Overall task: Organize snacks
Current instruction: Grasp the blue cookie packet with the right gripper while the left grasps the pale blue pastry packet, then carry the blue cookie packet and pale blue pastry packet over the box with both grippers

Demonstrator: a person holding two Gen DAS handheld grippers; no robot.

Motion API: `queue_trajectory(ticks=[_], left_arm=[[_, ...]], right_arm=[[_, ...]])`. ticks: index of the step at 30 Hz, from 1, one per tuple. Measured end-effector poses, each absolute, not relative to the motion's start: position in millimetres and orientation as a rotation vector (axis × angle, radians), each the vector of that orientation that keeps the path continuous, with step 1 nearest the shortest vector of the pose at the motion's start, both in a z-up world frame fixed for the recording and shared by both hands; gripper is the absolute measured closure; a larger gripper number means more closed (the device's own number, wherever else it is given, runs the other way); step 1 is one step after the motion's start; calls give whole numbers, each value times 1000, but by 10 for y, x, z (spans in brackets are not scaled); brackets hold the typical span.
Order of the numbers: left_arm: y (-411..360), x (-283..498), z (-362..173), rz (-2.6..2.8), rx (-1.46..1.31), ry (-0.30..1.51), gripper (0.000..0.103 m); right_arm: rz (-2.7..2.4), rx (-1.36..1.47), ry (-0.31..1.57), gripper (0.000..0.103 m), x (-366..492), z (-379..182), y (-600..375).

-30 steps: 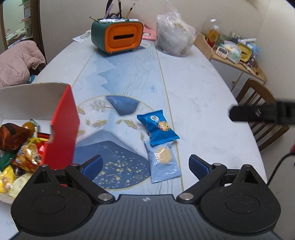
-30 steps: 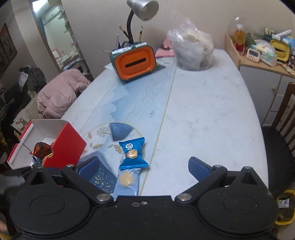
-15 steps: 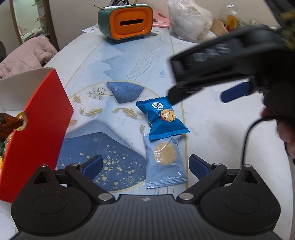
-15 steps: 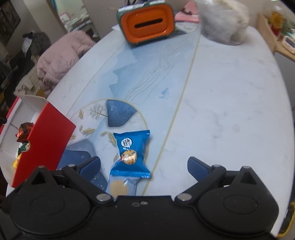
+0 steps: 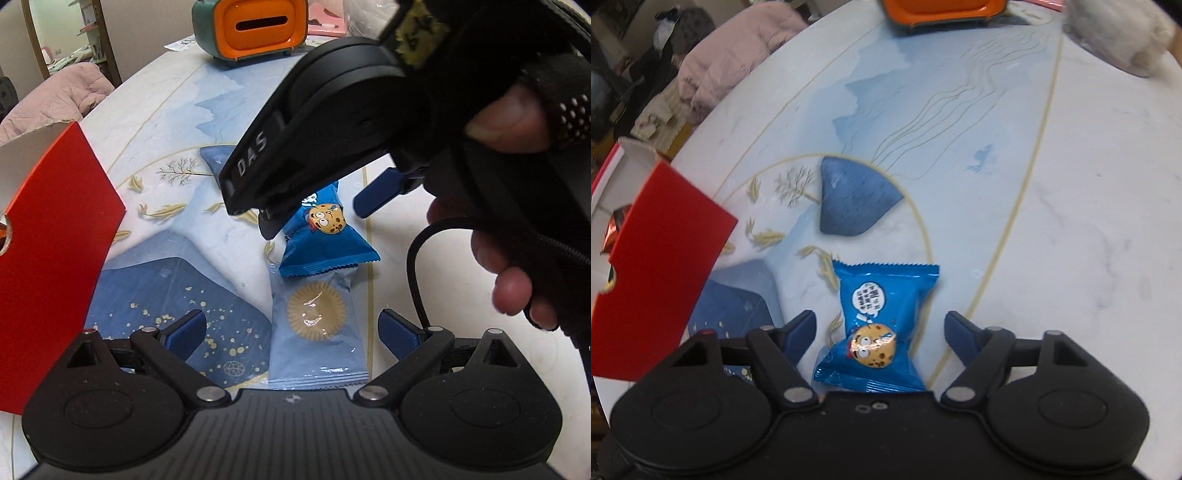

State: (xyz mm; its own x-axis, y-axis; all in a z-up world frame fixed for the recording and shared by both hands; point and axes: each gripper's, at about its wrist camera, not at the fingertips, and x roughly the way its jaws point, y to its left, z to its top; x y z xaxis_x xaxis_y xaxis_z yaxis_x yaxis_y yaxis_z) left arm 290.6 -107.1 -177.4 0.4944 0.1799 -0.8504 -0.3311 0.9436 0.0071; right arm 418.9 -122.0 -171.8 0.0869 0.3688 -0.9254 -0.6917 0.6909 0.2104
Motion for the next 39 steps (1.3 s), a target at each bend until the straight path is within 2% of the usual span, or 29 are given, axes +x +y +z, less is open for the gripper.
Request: queue_trajectory(ticks=[2, 4, 7, 10, 12, 14, 18, 21, 39], left_arm=[[-1082, 2934, -1800, 313, -165, 1018, 4], [-1098, 2961, -1819, 313, -162, 1025, 4], [-1127, 2994, -1845, 312, -151, 1028, 5], [-1169, 3014, -1858, 301, -146, 1031, 14], [-1200, 3034, -1878, 292, -137, 1045, 29], [-1216, 3032, -1871, 283, -142, 1040, 33], [-1244, 3049, -1845, 259, -142, 1045, 48], [-1267, 3059, -1830, 234, -133, 1046, 55], [-874, 2919, -1757, 232, -263, 1063, 57]], right_arm=[[813, -332, 1247, 35, 4185, -1739, -1204], [822, -346, 1245, 46, 4184, -1770, -1195], [838, -361, 1235, 55, 4175, -1793, -1191], [854, -366, 1223, 62, 4169, -1791, -1211], [861, -361, 1218, 64, 4175, -1795, -1236], [862, -351, 1215, 65, 4187, -1798, -1272], [844, -324, 1209, 66, 4236, -1795, -1362], [827, -297, 1213, 66, 4288, -1791, -1452], [758, -179, 1201, 67, 4183, -1560, -1973]])
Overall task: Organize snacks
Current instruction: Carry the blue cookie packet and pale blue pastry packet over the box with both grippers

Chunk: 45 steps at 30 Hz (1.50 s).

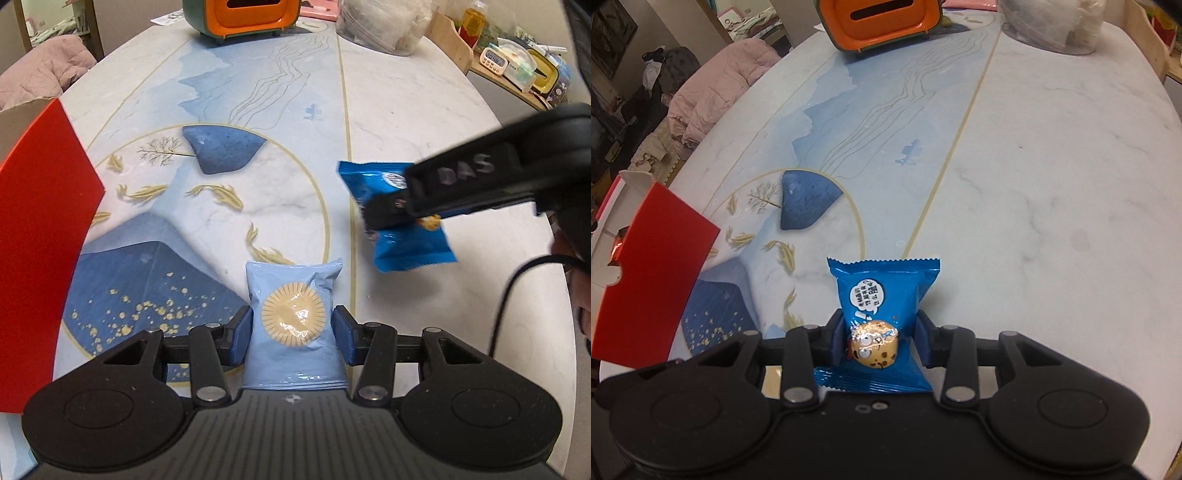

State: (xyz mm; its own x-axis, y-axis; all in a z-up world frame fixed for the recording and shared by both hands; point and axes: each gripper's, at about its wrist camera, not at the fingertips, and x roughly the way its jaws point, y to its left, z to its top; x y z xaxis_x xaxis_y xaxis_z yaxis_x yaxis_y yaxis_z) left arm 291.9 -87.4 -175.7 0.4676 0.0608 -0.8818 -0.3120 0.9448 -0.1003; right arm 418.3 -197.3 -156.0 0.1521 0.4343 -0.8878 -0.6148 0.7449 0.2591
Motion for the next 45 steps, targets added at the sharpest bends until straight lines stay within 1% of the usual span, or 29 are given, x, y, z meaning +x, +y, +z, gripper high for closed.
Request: queue_trajectory(ticks=[13, 24, 33, 45], left_arm=[[-756, 2558, -1407, 218, -295, 1043, 56], [-482, 2102, -865, 149, -321, 974, 56], [80, 1652, -481, 144, -299, 909, 56], [1071, 1145, -254, 202, -301, 861, 56]], right_arm=[[714, -204, 1115, 67, 3593, -1079, -2129], [702, -238, 1040, 68, 2943, -669, -2038], [745, -266, 970, 68, 2431, -333, -1598], [807, -297, 918, 67, 1920, -171, -692]])
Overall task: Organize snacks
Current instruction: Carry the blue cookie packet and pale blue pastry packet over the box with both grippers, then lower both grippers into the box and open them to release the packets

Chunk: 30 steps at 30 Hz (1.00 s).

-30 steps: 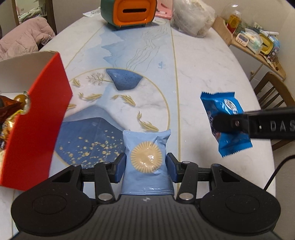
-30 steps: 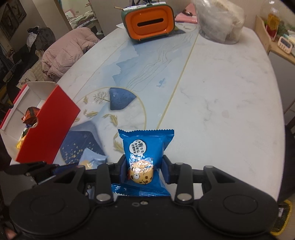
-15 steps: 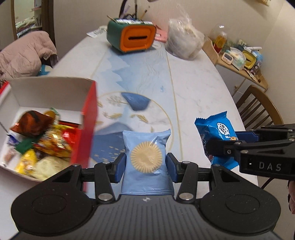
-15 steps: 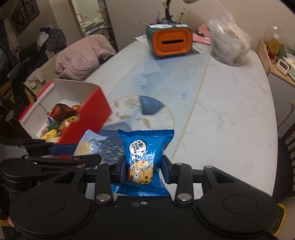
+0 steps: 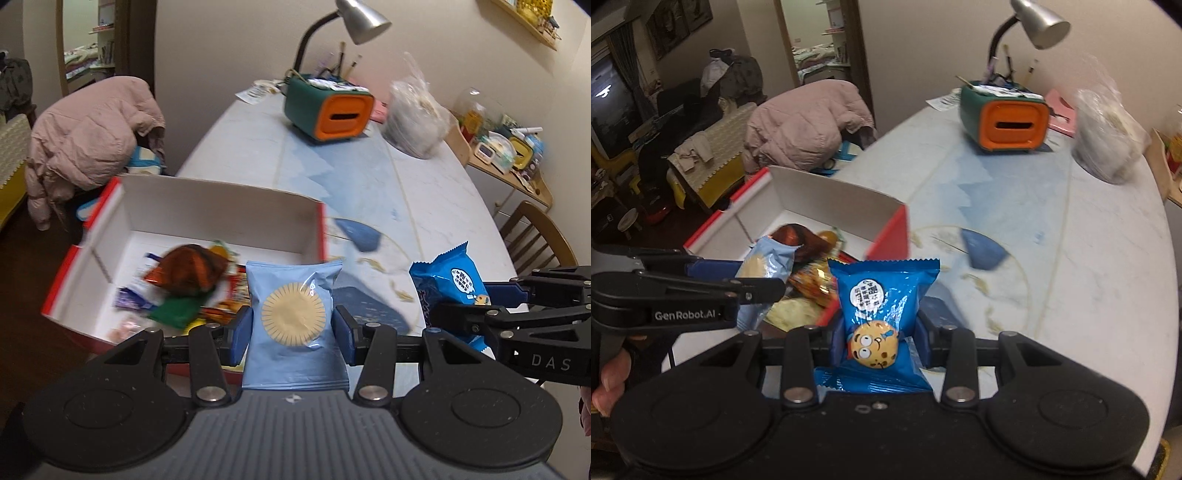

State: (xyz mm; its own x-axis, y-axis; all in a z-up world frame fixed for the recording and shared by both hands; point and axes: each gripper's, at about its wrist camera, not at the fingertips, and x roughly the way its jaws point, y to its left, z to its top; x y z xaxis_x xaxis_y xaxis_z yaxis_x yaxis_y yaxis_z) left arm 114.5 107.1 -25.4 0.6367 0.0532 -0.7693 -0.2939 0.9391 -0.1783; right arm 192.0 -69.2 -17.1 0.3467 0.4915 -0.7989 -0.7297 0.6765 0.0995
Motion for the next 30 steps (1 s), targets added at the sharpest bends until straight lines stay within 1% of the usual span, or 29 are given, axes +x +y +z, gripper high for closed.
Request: queue_trajectory(ticks=[10, 19, 25, 30], left_arm=[[1769, 991, -277, 261, -281, 867, 56], [2295, 1103, -554, 316, -257, 919, 56], [2485, 1275, -784, 320, -245, 966, 56], [2483, 1371, -973, 294, -214, 995, 56]], right_arm=[[806, -287, 921, 67, 1812, -303, -34], [776, -265, 983, 67, 1897, -642, 487], [760, -292, 1008, 67, 1891, -866, 737], [743, -318, 1048, 67, 1889, -1050, 861]])
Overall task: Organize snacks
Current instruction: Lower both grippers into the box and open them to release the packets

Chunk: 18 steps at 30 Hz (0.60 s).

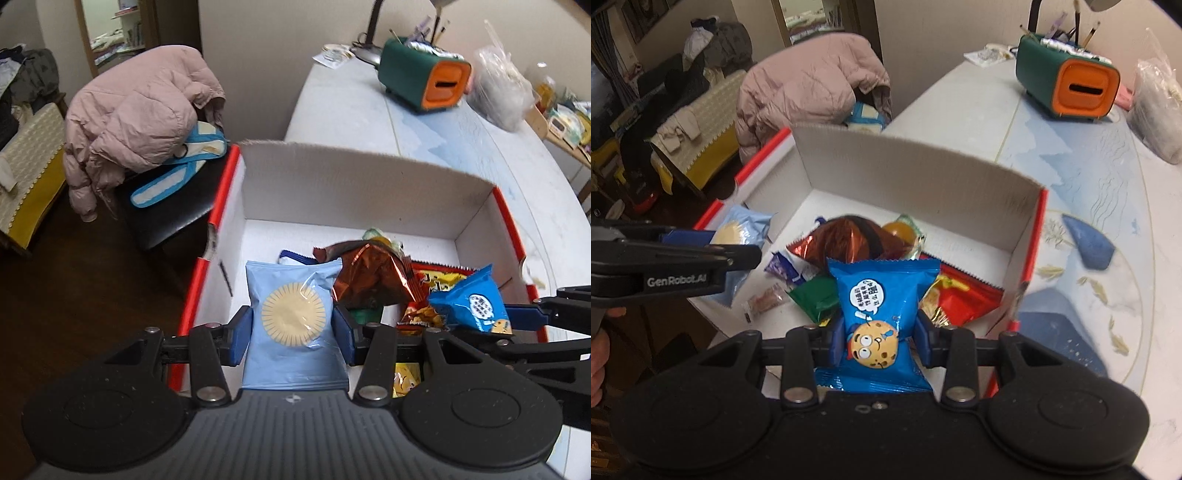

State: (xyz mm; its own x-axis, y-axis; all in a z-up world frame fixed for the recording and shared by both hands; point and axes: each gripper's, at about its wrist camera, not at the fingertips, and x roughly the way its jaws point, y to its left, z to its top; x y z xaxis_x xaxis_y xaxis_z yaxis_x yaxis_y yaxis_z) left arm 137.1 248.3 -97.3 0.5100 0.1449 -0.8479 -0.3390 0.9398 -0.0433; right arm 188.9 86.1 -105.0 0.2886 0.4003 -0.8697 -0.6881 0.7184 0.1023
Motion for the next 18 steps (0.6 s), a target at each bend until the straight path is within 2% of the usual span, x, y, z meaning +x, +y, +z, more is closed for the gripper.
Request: queue_trajectory(ticks=[11, 18], left_arm=[[2315, 1472, -1244, 246, -178, 1060, 56], [2286, 1443, -1286, 247, -194, 1073, 54]], right_arm=[[698, -327, 1092, 67, 1884, -1272, 891], [696, -316, 1095, 59, 1860, -1290, 878]])
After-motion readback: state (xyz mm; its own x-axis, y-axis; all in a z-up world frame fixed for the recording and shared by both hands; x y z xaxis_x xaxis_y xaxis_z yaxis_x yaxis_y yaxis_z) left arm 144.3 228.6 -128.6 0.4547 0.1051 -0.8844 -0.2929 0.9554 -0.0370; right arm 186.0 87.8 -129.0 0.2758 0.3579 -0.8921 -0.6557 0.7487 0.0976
